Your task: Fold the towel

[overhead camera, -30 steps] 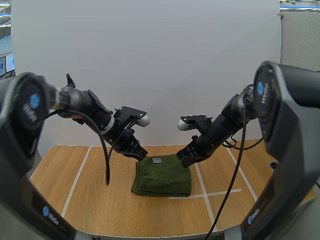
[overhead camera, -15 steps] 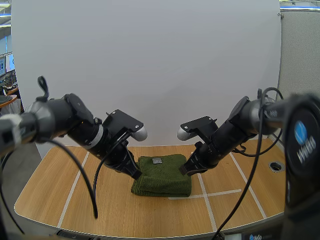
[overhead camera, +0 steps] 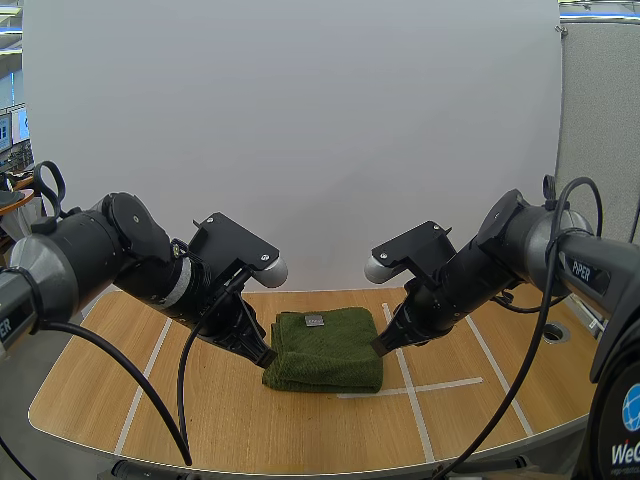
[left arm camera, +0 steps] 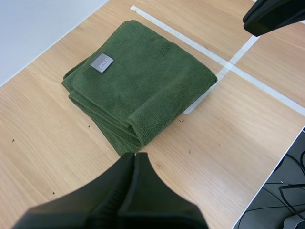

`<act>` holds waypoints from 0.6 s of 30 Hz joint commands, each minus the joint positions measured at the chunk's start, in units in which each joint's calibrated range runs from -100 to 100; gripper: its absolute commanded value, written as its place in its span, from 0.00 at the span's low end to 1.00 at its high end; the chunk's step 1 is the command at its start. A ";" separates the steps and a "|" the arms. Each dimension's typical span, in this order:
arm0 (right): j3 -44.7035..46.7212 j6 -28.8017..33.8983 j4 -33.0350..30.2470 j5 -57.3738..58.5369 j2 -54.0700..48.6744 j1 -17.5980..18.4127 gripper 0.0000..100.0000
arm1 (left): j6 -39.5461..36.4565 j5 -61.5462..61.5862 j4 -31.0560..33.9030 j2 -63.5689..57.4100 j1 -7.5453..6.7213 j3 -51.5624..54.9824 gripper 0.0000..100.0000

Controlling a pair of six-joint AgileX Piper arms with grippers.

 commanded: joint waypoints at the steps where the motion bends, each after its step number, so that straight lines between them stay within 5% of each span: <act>1: 0.37 -0.52 0.37 0.64 -0.50 -0.22 0.00 | -0.61 -4.04 -1.00 0.45 0.03 0.10 0.00; 18: 2.21 -6.67 10.56 -3.07 14.95 0.17 0.00 | 9.92 -11.92 -12.84 25.13 0.03 -2.23 0.00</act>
